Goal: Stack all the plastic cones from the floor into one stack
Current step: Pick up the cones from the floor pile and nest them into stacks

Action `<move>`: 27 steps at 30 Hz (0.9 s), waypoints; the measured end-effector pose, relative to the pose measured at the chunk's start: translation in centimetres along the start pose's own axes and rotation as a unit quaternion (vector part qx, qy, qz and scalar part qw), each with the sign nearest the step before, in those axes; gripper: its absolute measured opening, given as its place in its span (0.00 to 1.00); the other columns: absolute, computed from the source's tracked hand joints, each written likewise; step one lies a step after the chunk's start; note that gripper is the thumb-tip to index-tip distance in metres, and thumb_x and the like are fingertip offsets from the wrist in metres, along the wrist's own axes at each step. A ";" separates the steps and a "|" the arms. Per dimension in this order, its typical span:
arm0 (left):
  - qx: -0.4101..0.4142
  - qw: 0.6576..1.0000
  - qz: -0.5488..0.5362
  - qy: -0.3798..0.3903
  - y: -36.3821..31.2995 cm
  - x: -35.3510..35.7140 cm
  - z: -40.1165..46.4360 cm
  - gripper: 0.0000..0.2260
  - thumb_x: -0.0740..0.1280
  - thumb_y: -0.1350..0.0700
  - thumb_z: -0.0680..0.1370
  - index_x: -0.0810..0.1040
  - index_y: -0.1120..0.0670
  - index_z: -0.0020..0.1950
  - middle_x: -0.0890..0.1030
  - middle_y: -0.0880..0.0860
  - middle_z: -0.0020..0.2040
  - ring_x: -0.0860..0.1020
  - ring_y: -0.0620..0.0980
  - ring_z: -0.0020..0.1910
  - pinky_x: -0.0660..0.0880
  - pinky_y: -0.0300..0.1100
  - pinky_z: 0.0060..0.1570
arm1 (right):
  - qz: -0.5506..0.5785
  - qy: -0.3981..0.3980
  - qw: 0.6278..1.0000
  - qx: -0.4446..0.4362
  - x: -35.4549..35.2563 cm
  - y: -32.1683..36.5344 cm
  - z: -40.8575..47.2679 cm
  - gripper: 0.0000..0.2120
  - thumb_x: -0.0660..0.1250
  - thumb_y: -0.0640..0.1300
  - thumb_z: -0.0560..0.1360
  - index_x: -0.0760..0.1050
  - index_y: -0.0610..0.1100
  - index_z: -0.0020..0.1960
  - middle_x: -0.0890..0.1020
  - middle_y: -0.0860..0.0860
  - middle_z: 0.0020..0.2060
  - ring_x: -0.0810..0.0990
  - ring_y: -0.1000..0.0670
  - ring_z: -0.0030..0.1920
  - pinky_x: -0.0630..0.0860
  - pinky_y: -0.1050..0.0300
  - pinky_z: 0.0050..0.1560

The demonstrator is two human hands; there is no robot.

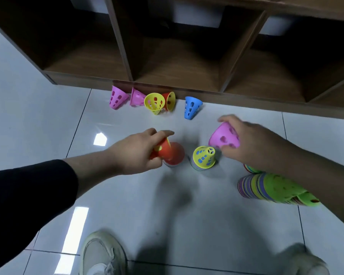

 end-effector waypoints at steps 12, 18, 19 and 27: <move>-0.007 0.960 0.252 0.125 -3.9 3.2 6.6 0.32 0.60 0.46 0.81 0.48 0.42 0.81 0.72 0.59 0.63 0.76 0.61 0.56 0.71 0.47 0.41 | -0.176 0.136 0.975 0.025 6.2 1.8 2.0 0.26 0.66 0.53 0.78 0.66 0.46 0.72 0.74 0.43 0.55 0.79 0.40 0.53 0.74 0.52 0.51; 0.003 0.992 0.109 0.063 -2.8 3.5 6.1 0.36 0.66 0.42 0.78 0.51 0.46 0.81 0.72 0.56 0.65 0.76 0.58 0.58 0.78 0.50 0.50 | -0.125 0.092 0.987 0.037 7.0 1.3 2.2 0.28 0.59 0.66 0.75 0.70 0.47 0.65 0.74 0.47 0.55 0.77 0.42 0.54 0.75 0.49 0.53; 0.015 0.994 0.101 0.032 -2.3 3.2 5.6 0.36 0.63 0.35 0.77 0.53 0.46 0.80 0.72 0.55 0.66 0.75 0.57 0.59 0.78 0.49 0.50 | -0.101 0.057 0.993 0.037 6.6 1.1 2.4 0.31 0.55 0.69 0.74 0.70 0.48 0.66 0.75 0.47 0.56 0.76 0.43 0.56 0.76 0.48 0.55; -0.117 0.977 0.132 -0.120 6.0 0.2 7.7 0.27 0.63 0.42 0.80 0.59 0.47 0.75 0.73 0.58 0.66 0.75 0.60 0.60 0.77 0.53 0.53 | 0.036 -0.003 0.996 0.080 5.6 -3.0 9.5 0.22 0.66 0.53 0.79 0.70 0.48 0.70 0.77 0.45 0.60 0.79 0.43 0.53 0.75 0.51 0.57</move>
Point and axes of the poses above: each hand's wrist, its own z-axis towards the middle knuckle, its own x-axis out of the palm, y = z × x, the point moved 6 cm from there along z, towards the middle knuckle
